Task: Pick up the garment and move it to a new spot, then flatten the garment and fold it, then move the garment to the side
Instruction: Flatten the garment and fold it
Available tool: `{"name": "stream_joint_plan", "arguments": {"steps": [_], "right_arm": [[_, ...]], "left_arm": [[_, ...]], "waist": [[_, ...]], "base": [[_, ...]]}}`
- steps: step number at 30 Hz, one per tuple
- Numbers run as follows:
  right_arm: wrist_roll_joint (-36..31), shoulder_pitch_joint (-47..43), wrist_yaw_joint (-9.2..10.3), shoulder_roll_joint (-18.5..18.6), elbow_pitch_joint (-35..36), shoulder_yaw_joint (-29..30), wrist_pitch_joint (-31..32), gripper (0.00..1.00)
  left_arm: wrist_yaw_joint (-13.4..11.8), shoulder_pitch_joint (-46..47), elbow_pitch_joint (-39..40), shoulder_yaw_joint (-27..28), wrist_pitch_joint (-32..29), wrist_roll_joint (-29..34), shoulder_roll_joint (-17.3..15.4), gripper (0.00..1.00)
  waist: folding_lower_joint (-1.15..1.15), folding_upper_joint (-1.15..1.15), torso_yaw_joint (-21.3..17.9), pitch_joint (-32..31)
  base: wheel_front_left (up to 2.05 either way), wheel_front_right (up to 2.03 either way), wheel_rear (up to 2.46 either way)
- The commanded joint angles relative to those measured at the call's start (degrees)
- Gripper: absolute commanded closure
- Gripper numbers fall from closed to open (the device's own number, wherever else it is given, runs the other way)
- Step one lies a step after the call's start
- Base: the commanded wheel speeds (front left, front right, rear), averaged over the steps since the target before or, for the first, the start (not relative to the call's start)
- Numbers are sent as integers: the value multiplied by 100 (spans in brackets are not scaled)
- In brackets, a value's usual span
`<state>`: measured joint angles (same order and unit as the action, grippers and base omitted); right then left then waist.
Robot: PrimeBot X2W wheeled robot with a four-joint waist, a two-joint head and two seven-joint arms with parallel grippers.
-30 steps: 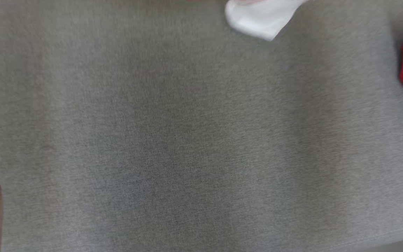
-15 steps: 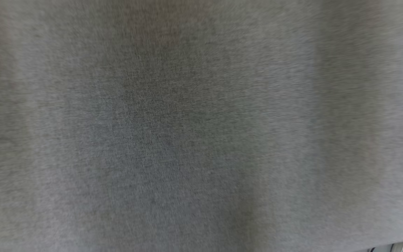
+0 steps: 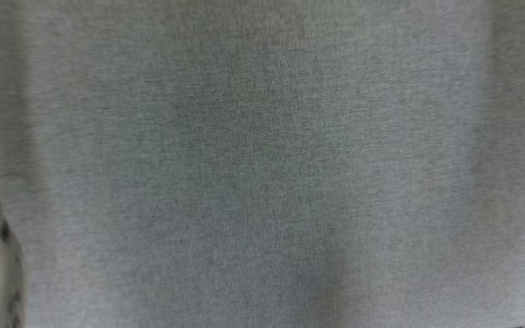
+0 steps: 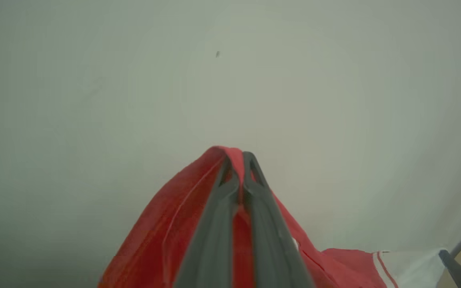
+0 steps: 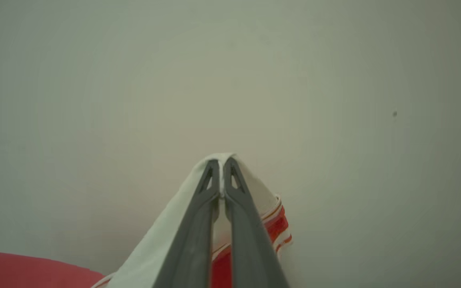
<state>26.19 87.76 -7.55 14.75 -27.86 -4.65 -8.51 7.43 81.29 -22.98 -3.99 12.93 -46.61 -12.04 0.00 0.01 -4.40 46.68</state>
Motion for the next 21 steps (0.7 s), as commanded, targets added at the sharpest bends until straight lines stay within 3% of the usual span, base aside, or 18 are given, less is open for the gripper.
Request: {"name": "stream_joint_plan", "arguments": {"steps": [1, 7, 12, 21], "right_arm": [[226, -585, 15, 100, 197, -55, 332, 100], [661, -2399, 16, 129, 833, 46, 1837, 100], [501, -3647, 16, 15, 1481, 447, 2653, 100], [-235, -6406, 16, -878, 3228, 1694, 3597, 100]], "left_arm": [[0, -502, 97, -40, -165, -288, -67, 100], [-22, -2223, 452, 27, -575, -985, 59, 100], [-112, -3551, 855, -128, -732, -1125, 211, 100], [-241, -5942, 1381, -641, -607, -1183, 636, 100]], "waist": [[0, -1, 39, -809], [0, -1, 85, -1827], [0, -1, 122, -2397], [0, -1, 215, -3200]], "base": [[0, 0, 0], [0, 0, 0], [0, 0, 0], [0, 0, 0]]}}
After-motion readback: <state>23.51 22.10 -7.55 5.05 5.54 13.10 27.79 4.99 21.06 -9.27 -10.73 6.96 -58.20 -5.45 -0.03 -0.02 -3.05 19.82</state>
